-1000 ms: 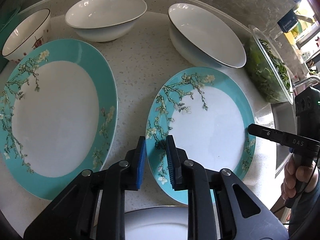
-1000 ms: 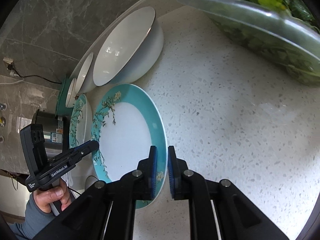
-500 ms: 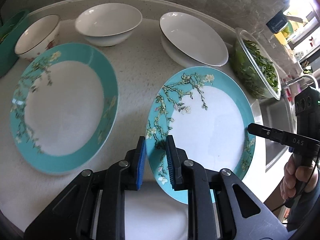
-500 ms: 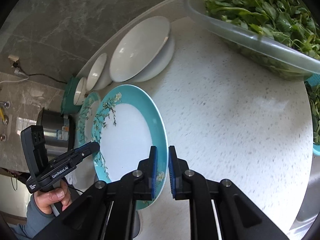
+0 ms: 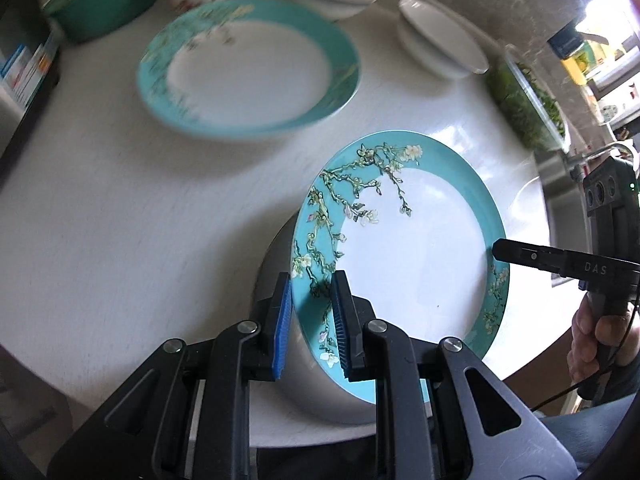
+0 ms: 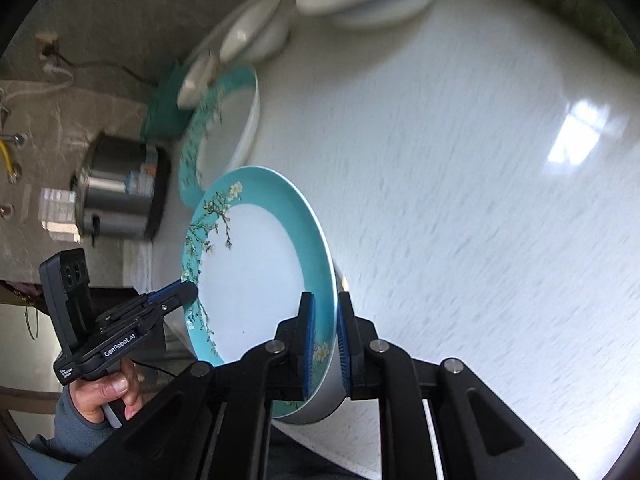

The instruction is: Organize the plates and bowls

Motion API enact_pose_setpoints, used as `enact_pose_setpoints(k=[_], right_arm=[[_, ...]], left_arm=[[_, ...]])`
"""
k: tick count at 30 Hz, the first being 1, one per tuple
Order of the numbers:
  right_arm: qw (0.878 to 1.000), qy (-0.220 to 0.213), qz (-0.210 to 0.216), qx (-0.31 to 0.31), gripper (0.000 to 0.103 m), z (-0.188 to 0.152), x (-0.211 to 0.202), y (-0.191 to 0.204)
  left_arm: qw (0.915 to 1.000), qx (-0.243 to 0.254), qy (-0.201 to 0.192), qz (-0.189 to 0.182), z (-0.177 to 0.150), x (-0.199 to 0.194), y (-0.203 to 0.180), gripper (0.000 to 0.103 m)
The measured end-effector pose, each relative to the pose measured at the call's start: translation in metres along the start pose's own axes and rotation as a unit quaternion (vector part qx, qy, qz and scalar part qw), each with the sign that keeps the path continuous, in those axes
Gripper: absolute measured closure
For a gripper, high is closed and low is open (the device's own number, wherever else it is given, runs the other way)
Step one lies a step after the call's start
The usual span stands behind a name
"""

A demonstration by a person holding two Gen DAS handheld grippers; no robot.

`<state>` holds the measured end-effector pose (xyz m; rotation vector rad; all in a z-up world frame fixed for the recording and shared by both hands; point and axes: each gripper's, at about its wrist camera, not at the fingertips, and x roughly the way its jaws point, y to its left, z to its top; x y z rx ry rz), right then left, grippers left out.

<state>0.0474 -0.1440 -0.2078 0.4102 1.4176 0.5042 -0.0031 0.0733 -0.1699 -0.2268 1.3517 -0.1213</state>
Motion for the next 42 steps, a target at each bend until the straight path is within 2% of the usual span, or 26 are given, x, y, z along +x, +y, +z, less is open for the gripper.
enact_pose_setpoints(k=[9, 14, 17, 23, 28, 32, 35, 36, 37, 39, 40, 41, 42], right_arm=[[0.999, 0.023, -0.029, 0.007, 0.087, -0.025, 0.030, 0.010], [0.999, 0.010, -0.046, -0.003, 0.087, -0.029, 0.031, 0.016], [0.996, 0.004, -0.080, -0.035, 0.086, -0.033, 0.034, 0.029], [0.978, -0.012, -0.175, -0.117, 0.076, -0.047, 0.043, 0.061], [0.964, -0.021, -0.219, -0.149, 0.074, -0.051, 0.048, 0.070], [0.956, -0.027, -0.243, -0.163, 0.068, -0.051, 0.050, 0.073], [0.958, -0.031, -0.237, -0.161, 0.066, -0.051, 0.049, 0.072], [0.958, -0.032, -0.236, -0.160, 0.065, -0.054, 0.047, 0.071], [0.959, -0.030, -0.233, -0.157, 0.062, -0.053, 0.047, 0.071], [0.961, -0.037, -0.226, -0.154, 0.050, -0.052, 0.041, 0.071], [0.962, -0.050, -0.221, -0.154, 0.040, -0.051, 0.033, 0.070], [0.963, -0.070, -0.212, -0.152, 0.031, -0.049, 0.023, 0.070], [0.964, -0.083, -0.205, -0.149, 0.026, -0.047, 0.016, 0.070]], left_arm=[[0.9998, 0.017, 0.011, 0.005, -0.035, 0.010, 0.019, 0.085], [0.9995, 0.032, 0.005, 0.007, -0.036, 0.013, 0.017, 0.084], [0.9981, 0.056, 0.003, 0.027, -0.035, 0.013, 0.011, 0.084], [0.9959, 0.081, 0.000, 0.040, -0.030, 0.020, 0.005, 0.084], [0.9955, 0.086, -0.004, 0.038, -0.027, 0.020, 0.002, 0.084], [0.9965, 0.079, -0.006, 0.026, -0.024, 0.023, 0.004, 0.078], [0.9974, 0.071, -0.008, 0.013, -0.021, 0.026, 0.007, 0.071], [0.9977, 0.066, -0.010, 0.011, -0.020, 0.025, 0.009, 0.060], [0.9982, 0.057, -0.018, 0.004, -0.018, 0.023, 0.013, 0.042], [0.9979, 0.032, -0.053, -0.017, -0.012, 0.009, 0.026, 0.022], [0.9968, 0.019, -0.075, -0.023, -0.009, 0.001, 0.034, 0.013], [0.9952, 0.005, -0.094, -0.027, -0.005, -0.006, 0.043, 0.009], [0.9930, -0.011, -0.113, -0.033, -0.002, -0.013, 0.053, 0.004]])
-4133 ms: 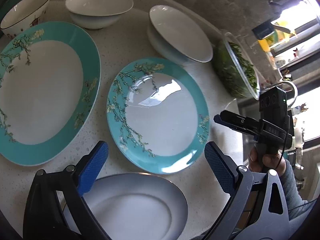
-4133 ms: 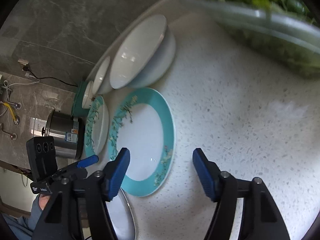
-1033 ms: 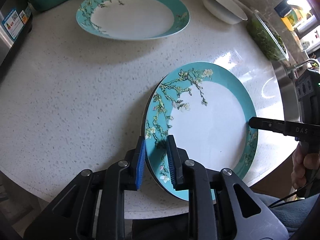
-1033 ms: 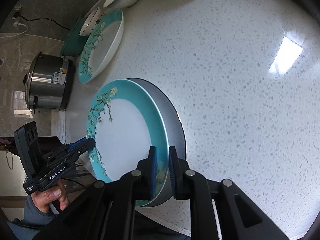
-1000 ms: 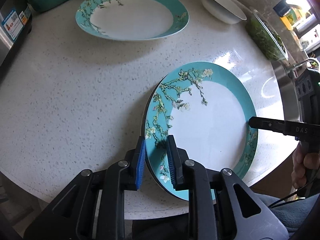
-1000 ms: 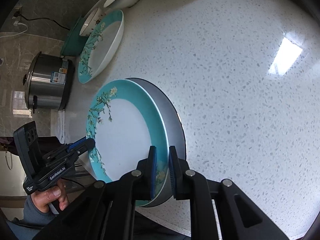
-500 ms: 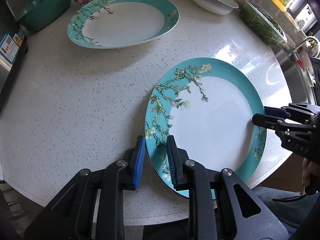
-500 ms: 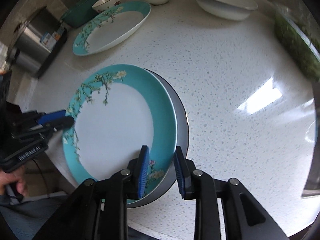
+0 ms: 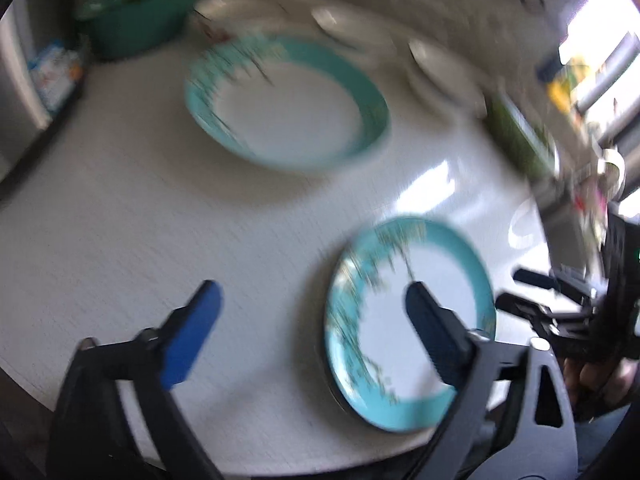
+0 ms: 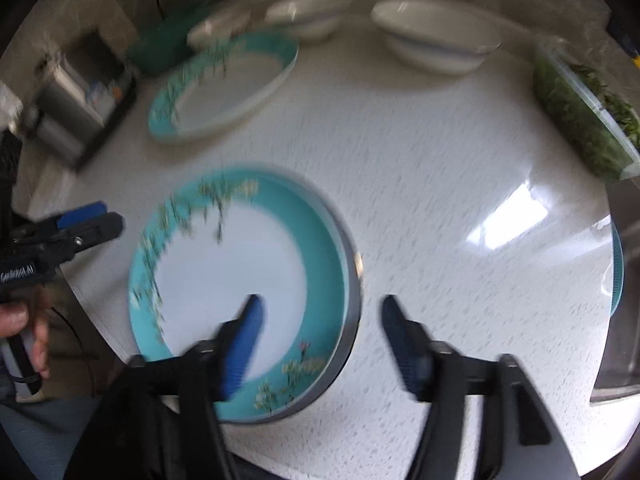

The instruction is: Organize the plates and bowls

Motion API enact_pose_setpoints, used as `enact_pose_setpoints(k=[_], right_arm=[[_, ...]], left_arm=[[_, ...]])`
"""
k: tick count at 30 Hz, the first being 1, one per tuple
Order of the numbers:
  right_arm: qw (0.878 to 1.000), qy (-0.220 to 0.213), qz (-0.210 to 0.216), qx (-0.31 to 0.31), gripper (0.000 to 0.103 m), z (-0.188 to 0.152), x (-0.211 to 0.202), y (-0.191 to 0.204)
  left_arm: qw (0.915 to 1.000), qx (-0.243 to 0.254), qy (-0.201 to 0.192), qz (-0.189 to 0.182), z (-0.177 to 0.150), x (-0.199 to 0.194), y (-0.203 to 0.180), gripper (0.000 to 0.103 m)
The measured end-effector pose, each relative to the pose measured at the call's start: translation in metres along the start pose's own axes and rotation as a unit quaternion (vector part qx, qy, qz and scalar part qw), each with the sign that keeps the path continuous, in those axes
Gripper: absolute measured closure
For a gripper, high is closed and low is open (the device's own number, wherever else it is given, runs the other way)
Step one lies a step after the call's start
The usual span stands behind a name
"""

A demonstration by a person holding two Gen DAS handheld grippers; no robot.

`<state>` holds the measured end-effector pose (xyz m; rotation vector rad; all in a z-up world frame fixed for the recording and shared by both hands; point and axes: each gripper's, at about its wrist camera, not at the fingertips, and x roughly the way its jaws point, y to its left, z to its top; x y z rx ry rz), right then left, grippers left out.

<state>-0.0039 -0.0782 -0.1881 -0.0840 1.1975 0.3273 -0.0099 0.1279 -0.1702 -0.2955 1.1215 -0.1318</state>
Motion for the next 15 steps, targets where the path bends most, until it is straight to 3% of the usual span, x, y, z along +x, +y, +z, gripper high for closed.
enact_pose_setpoints(k=[1, 5, 8, 15], right_arm=[[1.000, -0.017, 0.014, 0.014, 0.018, 0.003, -0.006, -0.006], [0.988, -0.040, 0.103, 0.106, 0.017, 0.016, -0.013, -0.037], [0.977, -0.044, 0.141, 0.151, 0.017, 0.032, -0.007, -0.048], [0.963, -0.064, 0.185, 0.184, 0.018, 0.082, 0.010, -0.034]], left_arm=[[0.9997, -0.017, -0.014, -0.007, 0.004, -0.004, 0.010, 0.003], [0.9963, -0.071, -0.047, -0.009, 0.022, -0.008, 0.053, 0.003], [0.9922, -0.111, -0.053, -0.022, 0.037, -0.003, 0.079, 0.003], [0.9910, -0.113, -0.061, -0.040, 0.083, 0.007, 0.102, 0.003]])
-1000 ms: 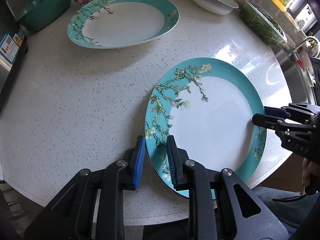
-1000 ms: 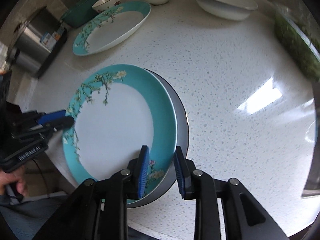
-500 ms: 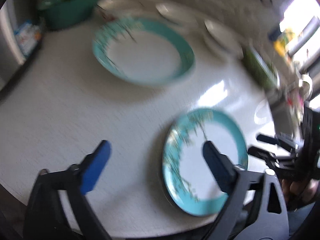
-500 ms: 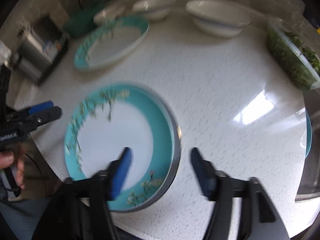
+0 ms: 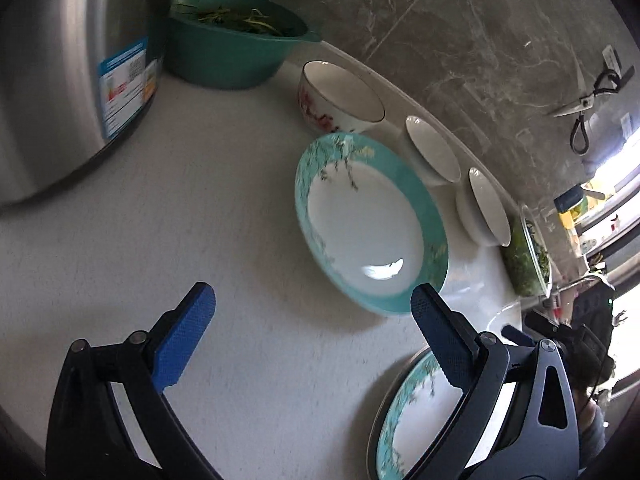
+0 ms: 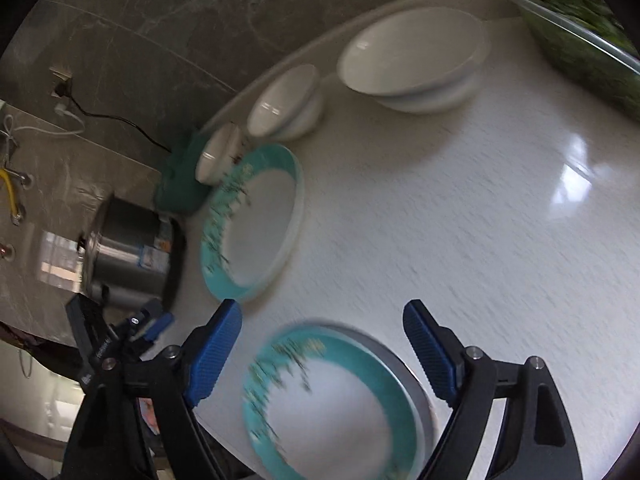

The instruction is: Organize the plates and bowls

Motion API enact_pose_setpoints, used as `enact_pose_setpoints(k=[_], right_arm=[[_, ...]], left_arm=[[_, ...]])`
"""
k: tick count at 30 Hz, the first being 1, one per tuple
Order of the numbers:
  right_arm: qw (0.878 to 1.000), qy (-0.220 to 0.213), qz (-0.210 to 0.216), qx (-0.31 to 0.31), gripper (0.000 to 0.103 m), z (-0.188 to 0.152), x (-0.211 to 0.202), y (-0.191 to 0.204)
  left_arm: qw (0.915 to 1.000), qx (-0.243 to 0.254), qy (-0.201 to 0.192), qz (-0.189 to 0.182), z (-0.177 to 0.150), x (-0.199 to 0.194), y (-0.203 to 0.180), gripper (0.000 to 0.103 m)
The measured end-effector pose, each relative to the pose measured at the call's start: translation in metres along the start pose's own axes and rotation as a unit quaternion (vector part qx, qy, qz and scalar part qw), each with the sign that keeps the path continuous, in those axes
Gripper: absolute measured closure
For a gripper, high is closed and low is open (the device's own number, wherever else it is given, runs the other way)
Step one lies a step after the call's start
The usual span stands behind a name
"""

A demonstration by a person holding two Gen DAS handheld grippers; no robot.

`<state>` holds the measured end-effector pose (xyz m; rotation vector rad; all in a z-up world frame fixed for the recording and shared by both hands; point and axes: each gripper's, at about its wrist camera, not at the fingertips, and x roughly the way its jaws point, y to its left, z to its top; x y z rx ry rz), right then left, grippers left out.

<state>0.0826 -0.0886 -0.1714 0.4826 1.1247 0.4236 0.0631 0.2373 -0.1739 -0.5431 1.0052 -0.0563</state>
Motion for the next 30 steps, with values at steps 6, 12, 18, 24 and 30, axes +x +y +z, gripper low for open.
enact_pose_setpoints(k=[6, 12, 18, 24, 30], right_arm=[[0.999, -0.009, -0.006, -0.033, 0.019, 0.042, 0.034, 0.030], [0.998, 0.007, -0.050, -0.024, 0.027, 0.072, 0.080, 0.022], [0.997, 0.040, -0.065, -0.024, 0.028, 0.077, 0.114, 0.019], [0.995, 0.044, -0.070, -0.061, 0.039, 0.081, 0.128, 0.035], [0.991, 0.067, -0.077, -0.090, 0.057, 0.077, 0.143, 0.050]], left_arm=[[0.9984, 0.055, 0.008, 0.010, 0.048, 0.031, -0.014, 0.003], [0.9944, 0.082, 0.054, 0.041, 0.081, 0.077, -0.007, 0.005], [0.9871, 0.119, 0.089, 0.060, 0.085, 0.109, -0.006, 0.006], [0.9800, 0.150, 0.110, 0.072, 0.092, 0.136, -0.012, 0.055], [0.9784, 0.158, 0.112, 0.072, 0.096, 0.142, -0.017, 0.071]])
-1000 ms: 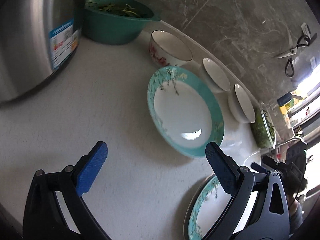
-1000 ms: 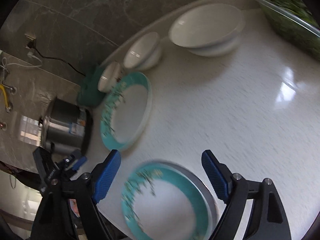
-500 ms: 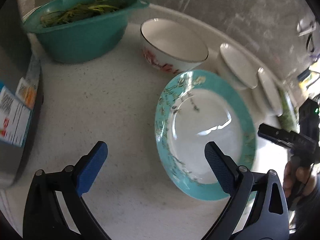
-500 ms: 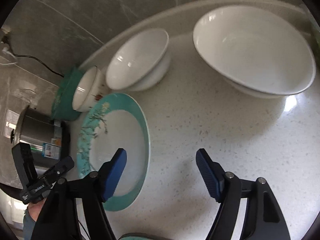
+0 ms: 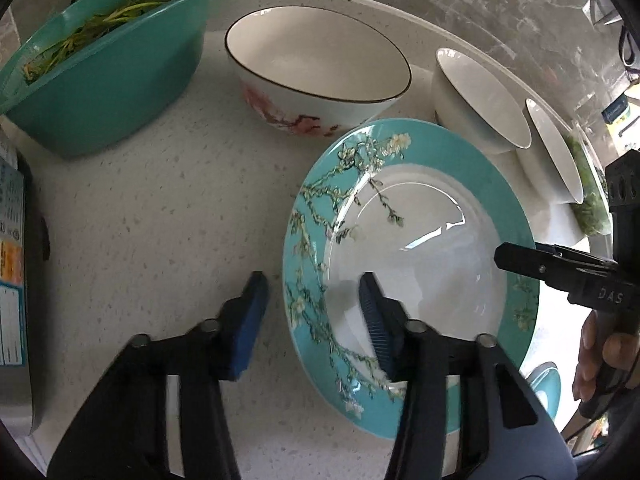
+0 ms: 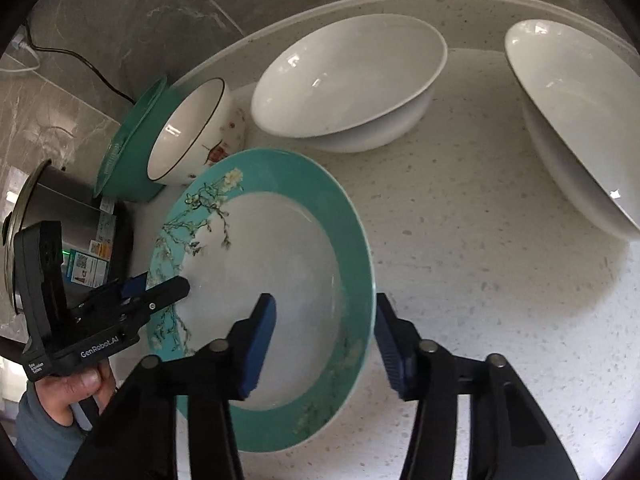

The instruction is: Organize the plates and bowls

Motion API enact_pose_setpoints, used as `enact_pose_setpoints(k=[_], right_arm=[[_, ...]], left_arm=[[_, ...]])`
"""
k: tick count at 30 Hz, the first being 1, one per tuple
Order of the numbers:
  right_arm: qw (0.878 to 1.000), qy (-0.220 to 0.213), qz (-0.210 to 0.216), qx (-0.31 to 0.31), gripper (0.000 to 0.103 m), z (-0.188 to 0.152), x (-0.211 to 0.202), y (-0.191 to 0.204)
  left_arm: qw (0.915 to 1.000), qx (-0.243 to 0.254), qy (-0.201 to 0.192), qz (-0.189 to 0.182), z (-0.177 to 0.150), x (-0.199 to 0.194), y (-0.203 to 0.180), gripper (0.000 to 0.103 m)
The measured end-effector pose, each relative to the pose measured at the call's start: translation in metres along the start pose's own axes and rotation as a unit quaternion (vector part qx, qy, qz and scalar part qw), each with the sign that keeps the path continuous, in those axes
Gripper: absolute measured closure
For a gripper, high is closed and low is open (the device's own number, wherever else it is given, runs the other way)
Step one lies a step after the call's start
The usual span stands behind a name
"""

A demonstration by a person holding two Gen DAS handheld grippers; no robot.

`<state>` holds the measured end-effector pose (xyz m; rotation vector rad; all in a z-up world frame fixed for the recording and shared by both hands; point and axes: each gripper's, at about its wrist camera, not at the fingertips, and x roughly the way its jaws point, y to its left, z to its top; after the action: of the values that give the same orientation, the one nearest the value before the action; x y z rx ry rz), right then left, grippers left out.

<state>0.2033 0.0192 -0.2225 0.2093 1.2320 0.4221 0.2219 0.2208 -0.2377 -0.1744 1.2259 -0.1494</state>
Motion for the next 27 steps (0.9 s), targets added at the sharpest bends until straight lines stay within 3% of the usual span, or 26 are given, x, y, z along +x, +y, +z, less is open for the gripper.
enact_pose_setpoints(k=[1, 7, 17, 27], right_arm=[[1.000, 0.002, -0.001, 0.003, 0.061, 0.001, 0.001, 0.000], [1.000, 0.009, -0.015, 0.016, 0.085, 0.003, 0.000, -0.009], [0.998, 0.010, -0.025, 0.054, 0.085, 0.000, -0.003, -0.015], [0.995, 0.009, -0.033, 0.090, 0.085, -0.002, -0.018, -0.016]], left_arm=[[1.0000, 0.002, 0.000, 0.001, 0.000, 0.001, -0.001, 0.081], [1.0000, 0.004, -0.003, 0.003, 0.001, 0.006, -0.002, 0.082], [0.9998, -0.016, 0.013, 0.007, 0.003, 0.008, -0.014, 0.084], [0.9998, -0.010, 0.015, -0.007, 0.002, -0.016, -0.024, 0.084]])
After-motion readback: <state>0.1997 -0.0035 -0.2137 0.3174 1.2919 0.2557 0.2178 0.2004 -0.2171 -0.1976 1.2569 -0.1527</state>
